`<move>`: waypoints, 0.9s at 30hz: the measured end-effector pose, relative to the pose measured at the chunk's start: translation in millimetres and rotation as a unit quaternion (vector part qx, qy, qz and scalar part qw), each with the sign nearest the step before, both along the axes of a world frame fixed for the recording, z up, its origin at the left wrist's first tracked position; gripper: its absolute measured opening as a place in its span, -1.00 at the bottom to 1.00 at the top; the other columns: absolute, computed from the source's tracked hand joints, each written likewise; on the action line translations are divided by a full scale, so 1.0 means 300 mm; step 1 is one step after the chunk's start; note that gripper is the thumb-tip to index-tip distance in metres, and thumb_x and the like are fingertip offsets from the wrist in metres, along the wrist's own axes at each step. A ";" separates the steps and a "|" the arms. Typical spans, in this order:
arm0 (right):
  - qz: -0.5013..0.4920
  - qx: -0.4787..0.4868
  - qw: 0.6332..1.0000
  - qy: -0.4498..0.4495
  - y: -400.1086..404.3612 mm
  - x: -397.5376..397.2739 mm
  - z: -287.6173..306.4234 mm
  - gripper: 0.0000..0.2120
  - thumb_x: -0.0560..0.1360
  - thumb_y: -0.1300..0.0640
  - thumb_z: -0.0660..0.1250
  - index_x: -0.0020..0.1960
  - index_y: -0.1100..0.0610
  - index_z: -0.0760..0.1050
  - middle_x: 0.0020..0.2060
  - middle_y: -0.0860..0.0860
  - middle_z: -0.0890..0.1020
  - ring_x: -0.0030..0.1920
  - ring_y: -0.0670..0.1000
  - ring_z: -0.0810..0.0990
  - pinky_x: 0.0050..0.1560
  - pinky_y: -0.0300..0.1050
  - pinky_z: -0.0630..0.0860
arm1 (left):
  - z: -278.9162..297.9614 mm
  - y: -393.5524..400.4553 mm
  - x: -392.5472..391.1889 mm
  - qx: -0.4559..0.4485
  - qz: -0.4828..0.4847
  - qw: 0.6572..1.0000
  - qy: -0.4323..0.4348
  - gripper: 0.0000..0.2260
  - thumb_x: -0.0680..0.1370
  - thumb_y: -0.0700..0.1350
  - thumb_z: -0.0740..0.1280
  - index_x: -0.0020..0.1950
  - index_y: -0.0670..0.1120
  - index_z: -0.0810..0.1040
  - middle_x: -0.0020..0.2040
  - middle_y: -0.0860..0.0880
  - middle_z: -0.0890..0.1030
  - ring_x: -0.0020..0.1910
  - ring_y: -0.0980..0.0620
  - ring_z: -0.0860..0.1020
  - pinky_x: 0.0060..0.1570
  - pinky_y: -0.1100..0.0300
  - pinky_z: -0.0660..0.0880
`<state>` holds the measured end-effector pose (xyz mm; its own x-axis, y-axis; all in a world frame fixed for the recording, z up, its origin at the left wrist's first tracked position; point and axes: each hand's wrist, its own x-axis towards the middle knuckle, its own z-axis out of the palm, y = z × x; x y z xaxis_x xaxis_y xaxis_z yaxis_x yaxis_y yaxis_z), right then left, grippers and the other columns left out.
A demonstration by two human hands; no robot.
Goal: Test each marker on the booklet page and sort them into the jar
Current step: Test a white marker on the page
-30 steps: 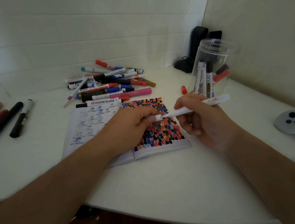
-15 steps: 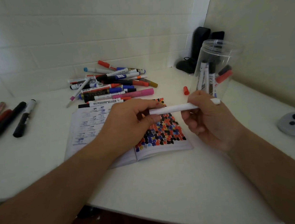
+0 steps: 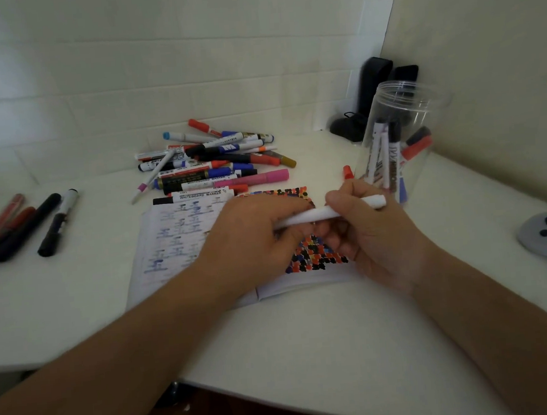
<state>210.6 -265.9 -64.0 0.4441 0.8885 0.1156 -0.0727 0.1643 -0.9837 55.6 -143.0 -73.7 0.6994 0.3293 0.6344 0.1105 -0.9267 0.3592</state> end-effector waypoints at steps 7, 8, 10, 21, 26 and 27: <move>-0.045 0.003 0.944 -0.326 0.016 -0.019 -0.023 -0.81 0.44 0.00 0.54 0.01 -0.04 0.61 -0.27 -0.06 0.67 -0.34 -0.13 0.60 -0.33 -0.30 0.49 | 0.013 0.066 -0.027 0.100 0.049 0.992 0.054 -0.71 0.58 0.09 0.32 0.19 0.02 0.70 -0.08 0.02 0.54 -0.07 0.02 0.45 -0.13 0.12 0.36; -0.044 -0.015 0.928 -0.369 0.019 -0.023 -0.034 -0.76 0.43 -0.01 0.57 0.03 -0.12 0.58 -0.25 -0.09 0.66 -0.34 -0.14 0.59 -0.32 -0.32 0.48 | 0.020 0.092 -0.052 0.092 0.063 0.992 0.060 -0.73 0.59 0.07 0.34 0.20 0.02 0.70 -0.06 0.02 0.51 -0.06 0.02 0.44 -0.14 0.12 0.35; -0.052 -0.058 0.892 -0.444 0.027 -0.024 -0.052 -0.73 0.47 -0.04 0.53 0.10 -0.21 0.53 -0.26 -0.12 0.62 -0.29 -0.14 0.57 -0.30 -0.32 0.44 | 0.037 0.151 -0.121 0.061 0.098 0.990 0.076 -0.77 0.62 0.04 0.35 0.20 0.01 0.69 -0.06 0.06 0.50 -0.08 0.07 0.43 -0.15 0.14 0.31; 0.034 0.018 0.726 -0.686 0.047 -0.085 -0.097 -0.62 0.59 -0.22 0.22 0.29 -0.13 0.59 0.01 -0.08 0.54 0.02 0.00 0.44 -0.06 0.06 0.53 | 0.046 0.438 -0.533 -0.016 0.403 0.867 0.293 -0.74 0.62 -0.04 0.18 0.27 0.12 0.53 0.04 -0.09 0.69 0.09 -0.16 0.60 0.34 -0.02 0.39; 0.048 0.014 0.696 -0.716 0.045 -0.096 -0.108 -0.70 0.62 -0.19 0.17 0.26 -0.19 0.56 0.02 -0.07 0.49 -0.01 0.00 0.39 -0.12 0.10 0.51 | 0.019 0.516 -0.563 0.006 0.426 0.819 0.385 -0.70 0.57 0.01 0.13 0.17 0.09 0.61 0.12 -0.02 0.68 0.17 -0.11 0.59 0.47 -0.03 0.32; 0.046 0.012 0.696 -0.716 0.043 -0.097 -0.107 -0.69 0.62 -0.20 0.17 0.27 -0.19 0.56 0.02 -0.07 0.48 0.00 0.00 0.38 -0.12 0.11 0.51 | 0.032 0.518 -0.561 0.003 0.431 0.818 0.381 -0.69 0.55 0.02 0.14 0.15 0.08 0.62 0.12 -0.03 0.67 0.14 -0.12 0.59 0.35 0.00 0.44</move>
